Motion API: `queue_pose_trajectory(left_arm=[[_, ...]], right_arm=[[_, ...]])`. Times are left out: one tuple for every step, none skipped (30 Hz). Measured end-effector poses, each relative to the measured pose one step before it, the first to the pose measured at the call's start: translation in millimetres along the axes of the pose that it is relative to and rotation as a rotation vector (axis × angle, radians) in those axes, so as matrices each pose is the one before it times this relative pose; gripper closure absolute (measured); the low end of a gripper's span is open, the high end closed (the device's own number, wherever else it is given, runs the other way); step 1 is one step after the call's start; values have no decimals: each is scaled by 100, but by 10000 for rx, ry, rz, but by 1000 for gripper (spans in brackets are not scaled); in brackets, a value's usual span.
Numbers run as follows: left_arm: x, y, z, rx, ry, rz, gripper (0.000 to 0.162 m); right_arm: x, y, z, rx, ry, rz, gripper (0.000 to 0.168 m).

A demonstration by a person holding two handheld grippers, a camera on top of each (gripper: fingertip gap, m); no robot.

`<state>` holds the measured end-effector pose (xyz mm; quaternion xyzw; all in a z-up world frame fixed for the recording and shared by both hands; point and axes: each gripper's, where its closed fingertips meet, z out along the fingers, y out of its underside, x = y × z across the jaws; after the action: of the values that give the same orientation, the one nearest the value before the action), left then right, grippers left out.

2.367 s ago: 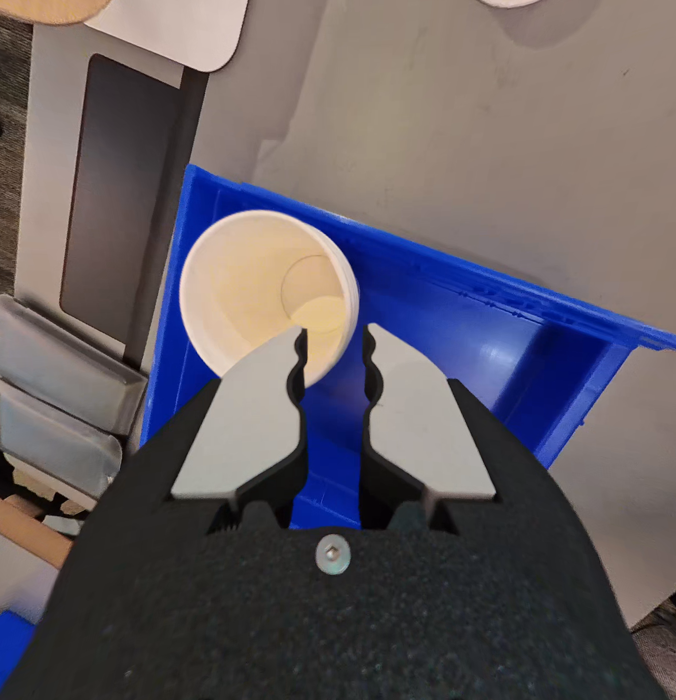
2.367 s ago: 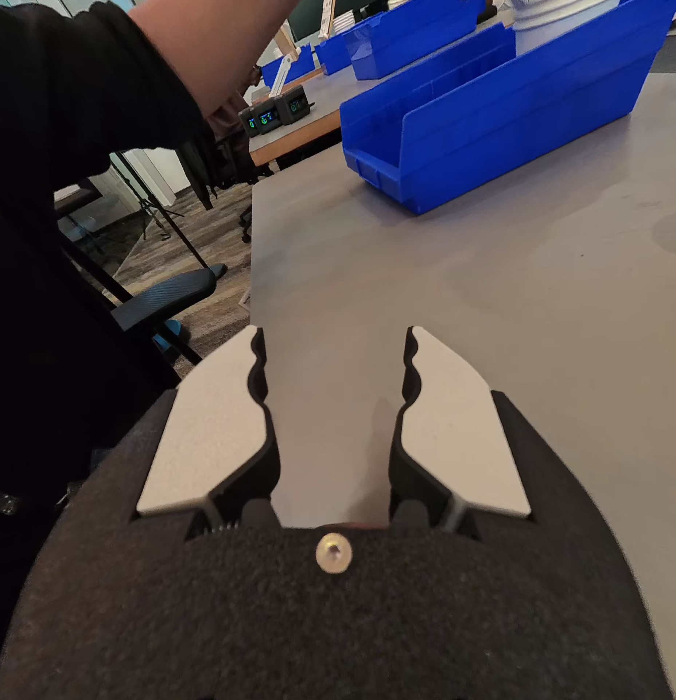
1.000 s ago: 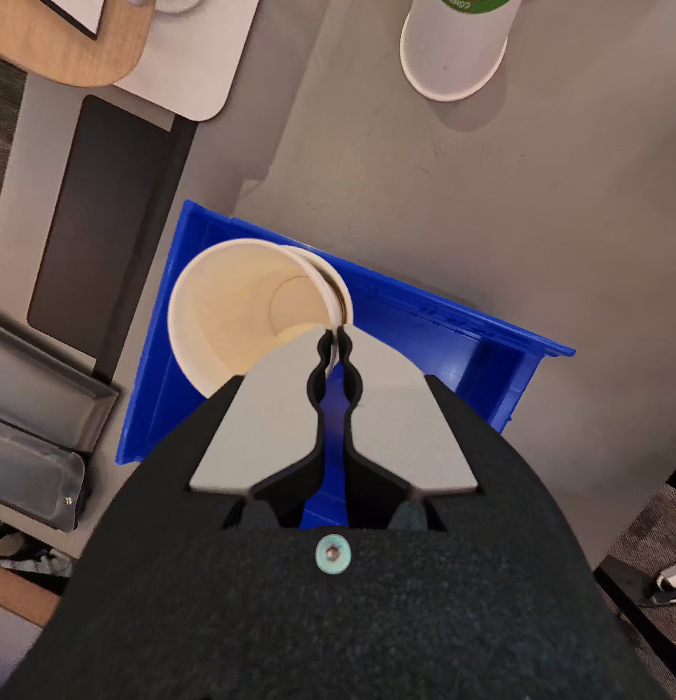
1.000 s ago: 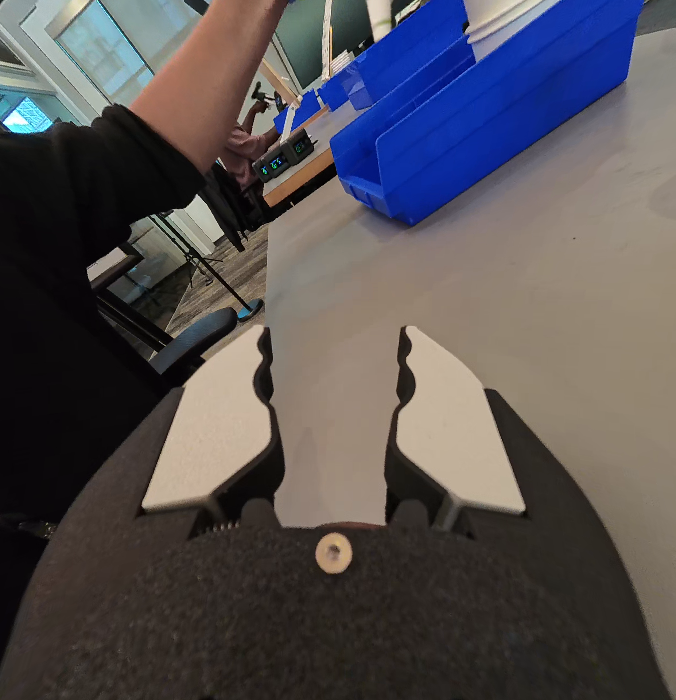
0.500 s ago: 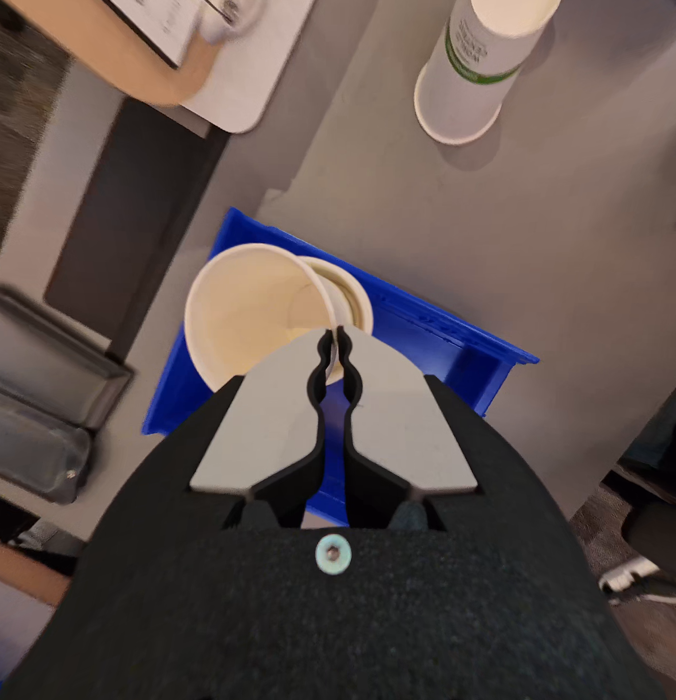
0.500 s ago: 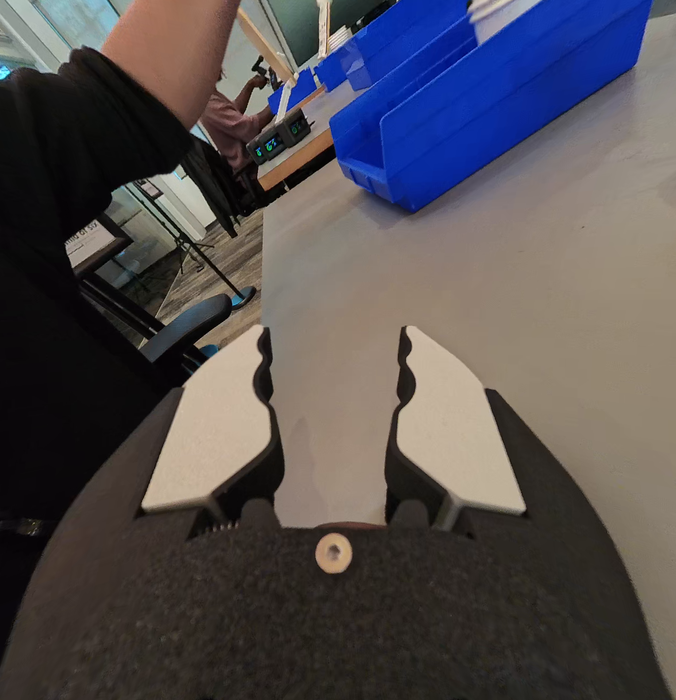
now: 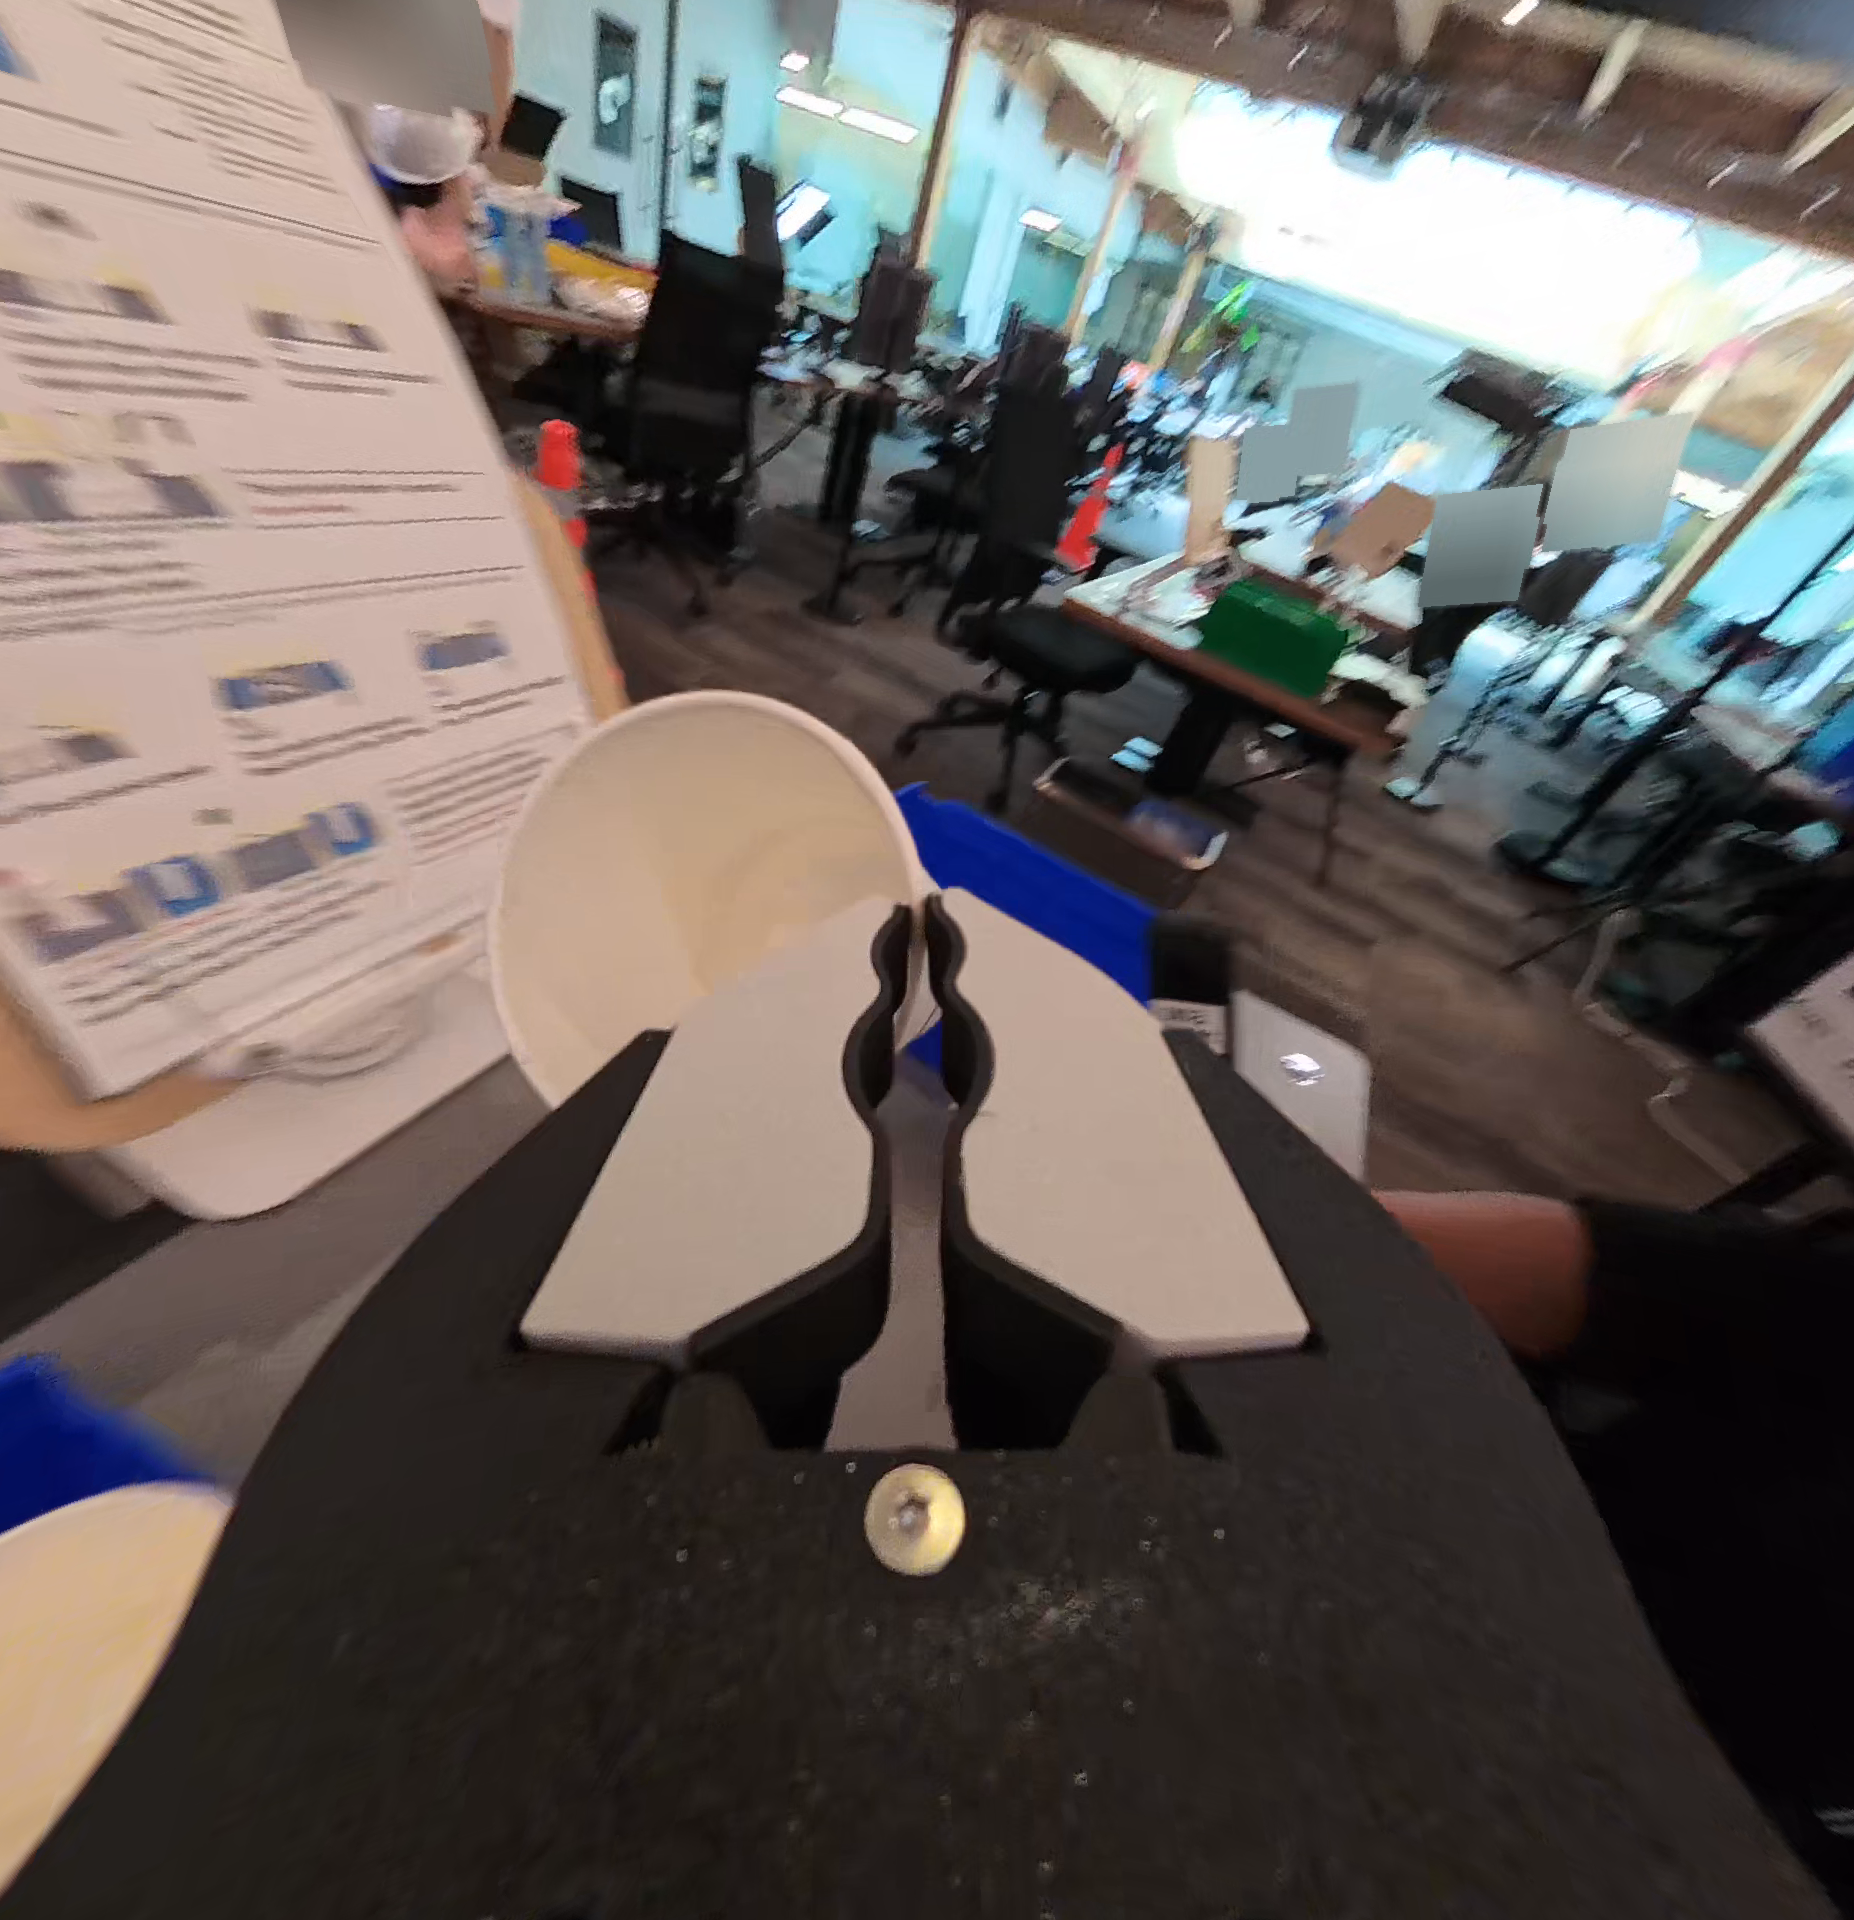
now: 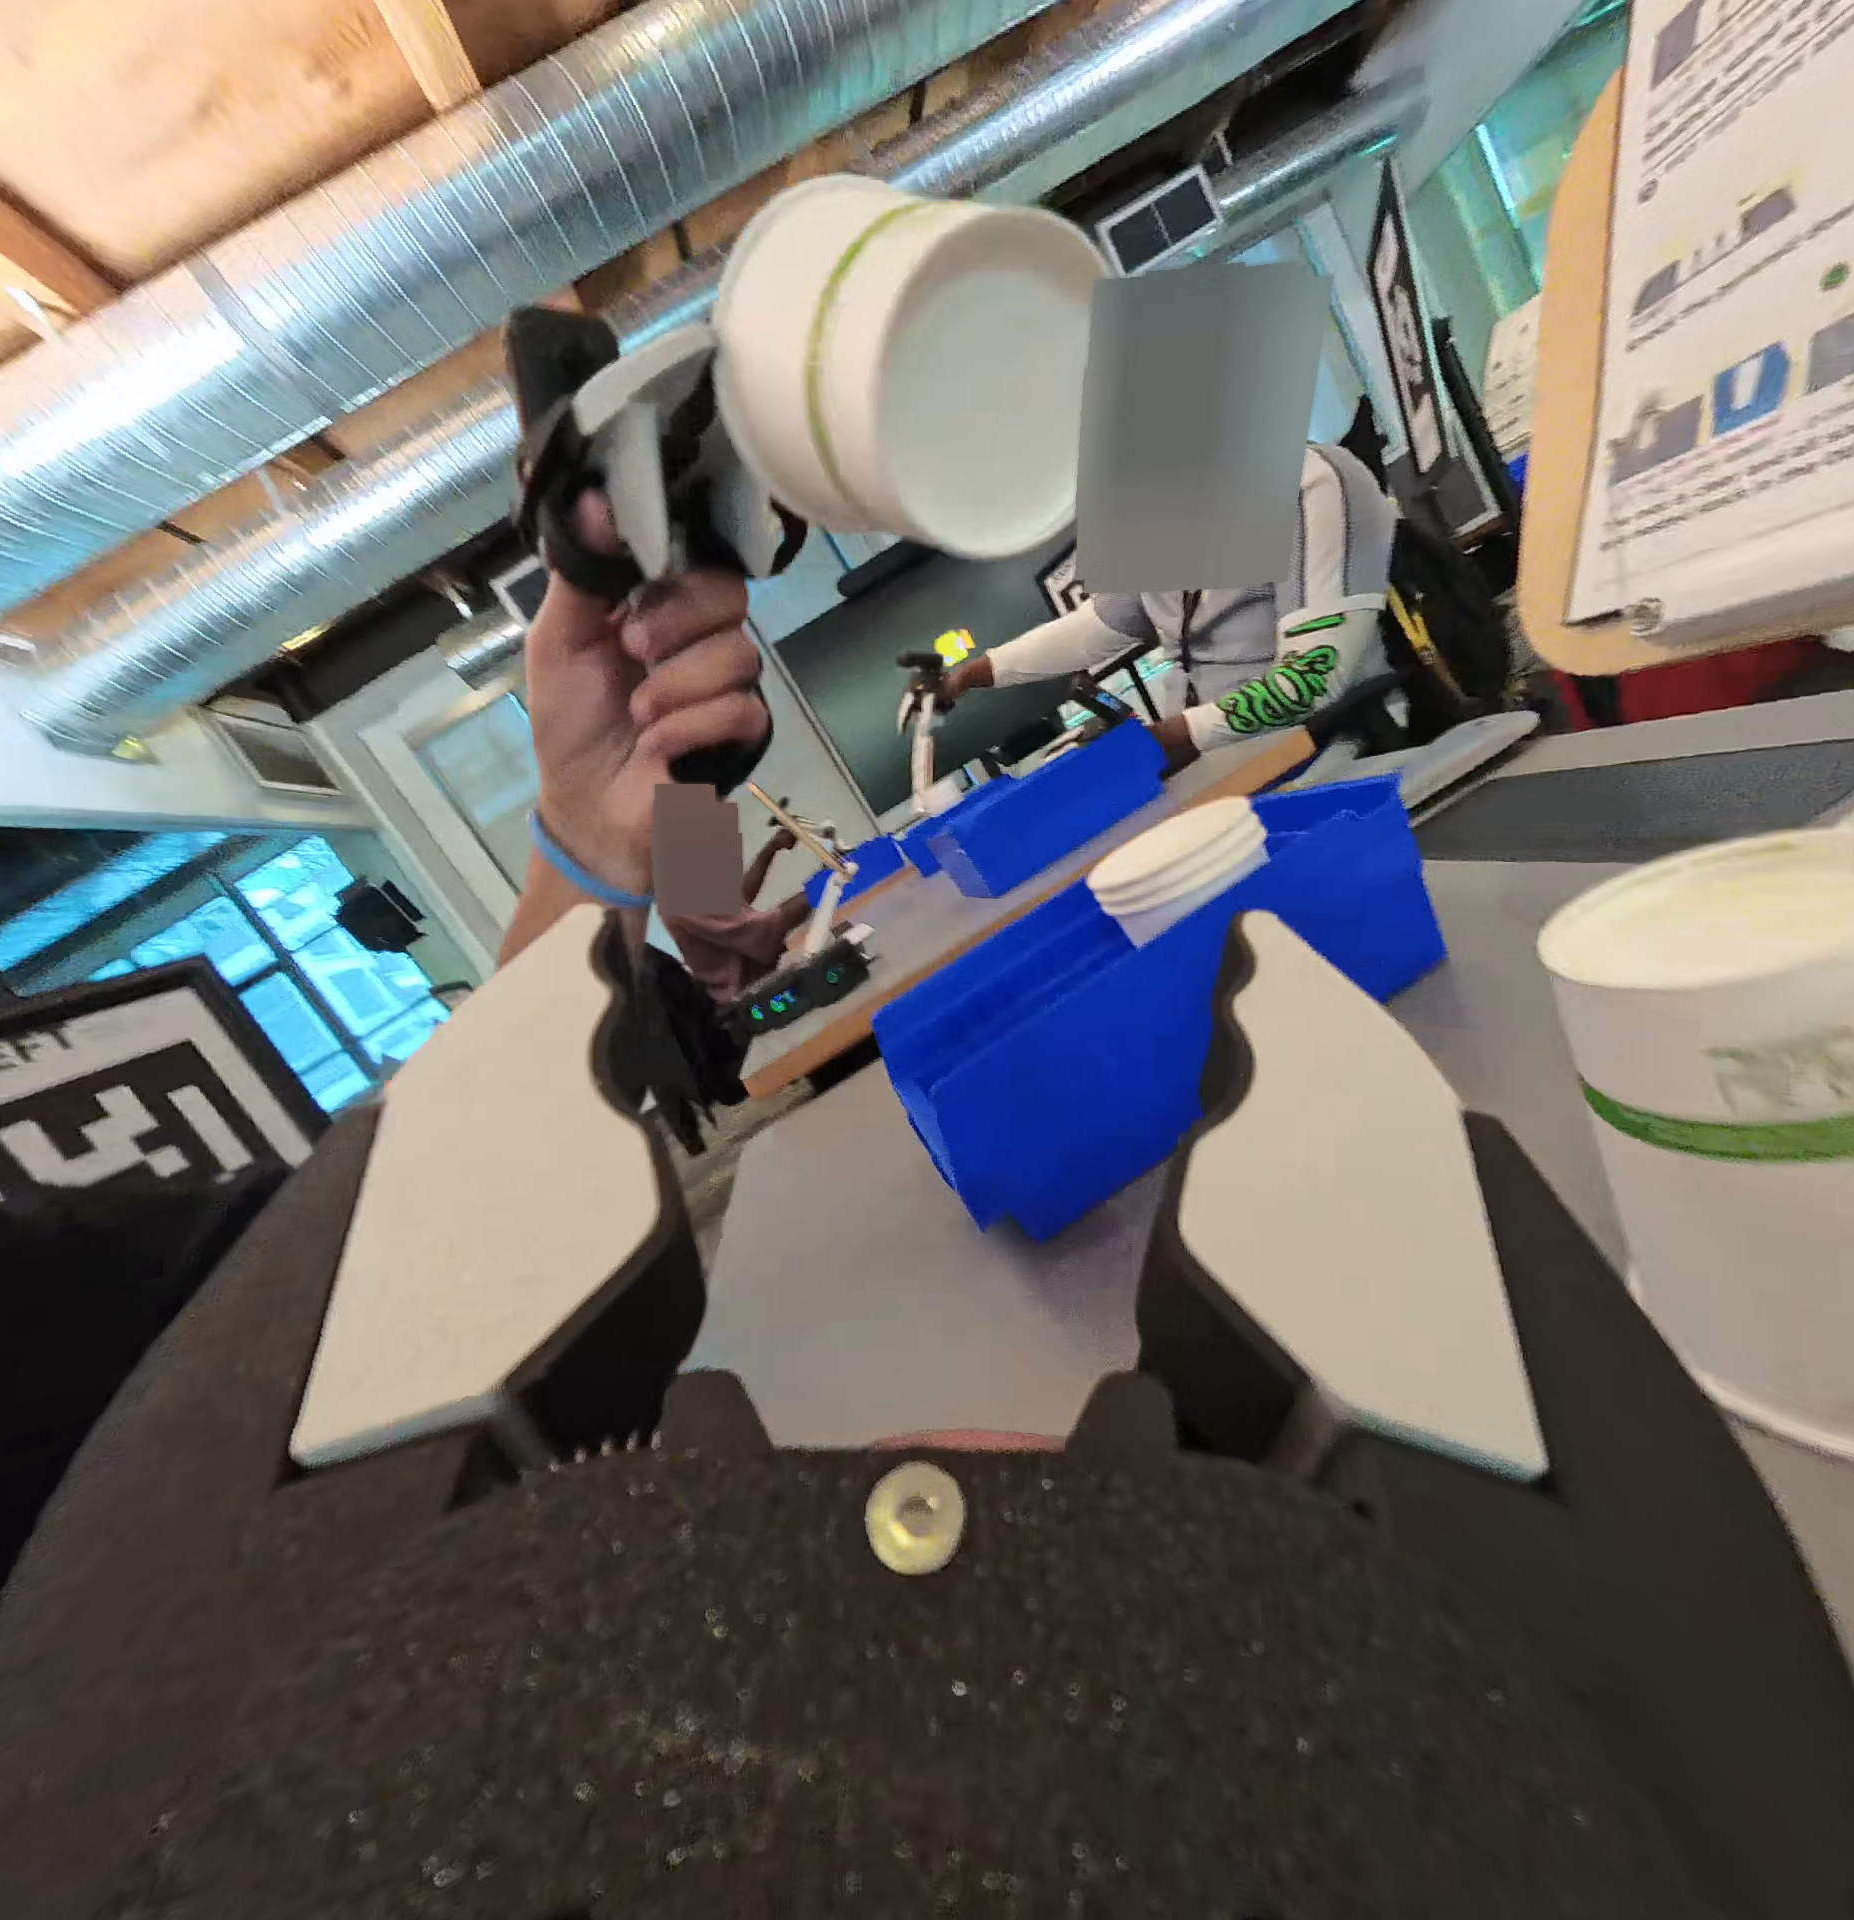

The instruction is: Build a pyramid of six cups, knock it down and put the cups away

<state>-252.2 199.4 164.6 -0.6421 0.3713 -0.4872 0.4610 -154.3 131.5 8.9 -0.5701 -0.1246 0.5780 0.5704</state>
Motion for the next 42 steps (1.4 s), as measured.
queue_pose_trajectory(left_arm=[[1465, 539, 823, 196, 362, -230, 160], [1263, 711, 845, 97, 315, -179, 160], [1142, 765, 843, 91, 341, -170, 160], [933, 844, 831, 46, 296, -171, 160], [770, 965, 791, -47, 270, -124, 160], [620, 965, 701, -74, 226, -96, 160], [380, 1015, 594, -149, 122, -28, 160], [187, 893, 452, -92, 22, 8, 160], [289, 879, 356, -143, 159, -32, 160], [225, 734, 265, -81, 163, -119, 160], [151, 587, 223, 7, 157, -151, 160], [246, 406, 124, 36, 259, -182, 160], [-118, 323, 27, 19, 12, -155, 160], [-374, 339, -81, -71, -160, -14, 160], [-391, 334, -149, -113, -190, 102, 160], [-403, 377, -191, -154, -246, 180, 159], [-275, 512, -230, -290, -245, 275, 149], [-263, 549, -294, -366, -345, 395, 134], [-284, 555, -350, -414, -485, 629, 121], [-427, 608, -372, -512, -720, 876, 105], [-460, 542, -333, -554, -859, 1058, 94], [-323, 573, -227, -672, -838, 1198, 88], [-106, 559, -97, -800, -721, 1228, 78], [46, 385, 30, -776, -594, 1217, 72], [89, 160, 101, -705, -502, 1189, 71], [220, -93, 165, -535, -320, 1081, 71], [383, -240, 260, -428, -62, 922, 72], [296, -254, 394, -400, 22, 805, 74], [167, -127, 513, -413, 15, 755, 74], [14, 97, 630, -506, -45, 799, 74], [-230, 264, 706, -611, -240, 911, 73], [-353, 213, 722, -588, -370, 963, 72], [-130, 69, 673, -513, -244, 880, 72], [204, -198, 608, -360, -12, 674, 70], [265, -524, 530, -140, 68, 459, 69], [169, -595, 507, -47, 42, 340, 70], [121, -502, 521, -34, 45, 246, 70], [88, -261, 529, -115, 57, 177, 70], [-73, -44, 536, -184, -43, 135, 70], [62, 16, 488, -160, 41, 59, 69], [176, -7, 445, -106, 112, -10, 69], [273, -76, 367, -21, 129, -26, 71]], right_arm=[[-203, -429, 347, 157, -178, 132, 60], [-385, -554, 182, 269, -182, 63, 59], [-474, -464, 102, 215, -161, 2, 58], [-509, -347, 42, 120, -127, -95, 56], [-366, -291, -73, 45, -1, -209, 54], [-256, -329, -195, 38, 52, -267, 54], [-290, -440, -301, 115, 4, -198, 55], [-197, -458, -363, 130, 13, -154, 59], [138, -70, -296, -104, 158, -110, 65], [159, 354, -200, -338, 77, -34, 71], [22, 453, -237, -333, -54, 40, 85], [101, 527, -154, -286, -82, 91, 87], [193, 699, -79, -376, 9, 238, 88], [229, 433, -61, -165, 78, 166, 88], [245, 179, -39, -8, 134, 51, 88], [257, 258, 23, -159, 142, 34, 88], [252, 298, 37, -251, 134, 33, 88], [219, 181, 9, -195, 131, 2, 88], [194, 136, -27, -187, 120, -22, 89], [265, 131, -28, -194, 170, -27, 89], [244, 128, -19, -181, 158, -30, 88], [194, 221, 32, -243, 113, -15, 88], [161, 233, 51, -234, 119, -26, 89], [131, 177, 56, -186, 105, -15, 89], [135, 159, 72, -154, 103, 18, 89], [185, 109, 47, -106, 141, 25, 89], [214, 100, 45, -95, 160, 29, 88], [195, 157, 35, -128, 136, 28, 88], [174, 90, 7, -92, 133, 13, 88], [208, 58, -23, -67, 166, -4, 88], [187, 80, -23, -97, 167, -50, 88], [102, 47, -14, -74, 136, -118, 88], [34, 16, 1, -41, 109, -132, 88], [-87, -3, 5, -21, 21, -85, 88], [-152, -25, 19, 8, -37, -21, 88], [-77, 34, 34, -26, -5, 0, 88], [-86, 38, 26, -23, -15, -25, 88], [-62, 46, 27, -22, -5, -34, 88], [20, 40, -11, -22, 42, -44, 88], [-3, 8, -28, -8, 16, -43, 88], [-20, 6, -43, -11, 0, 0, 88], [6, 15, -45, -21, 11, -7, 88]])
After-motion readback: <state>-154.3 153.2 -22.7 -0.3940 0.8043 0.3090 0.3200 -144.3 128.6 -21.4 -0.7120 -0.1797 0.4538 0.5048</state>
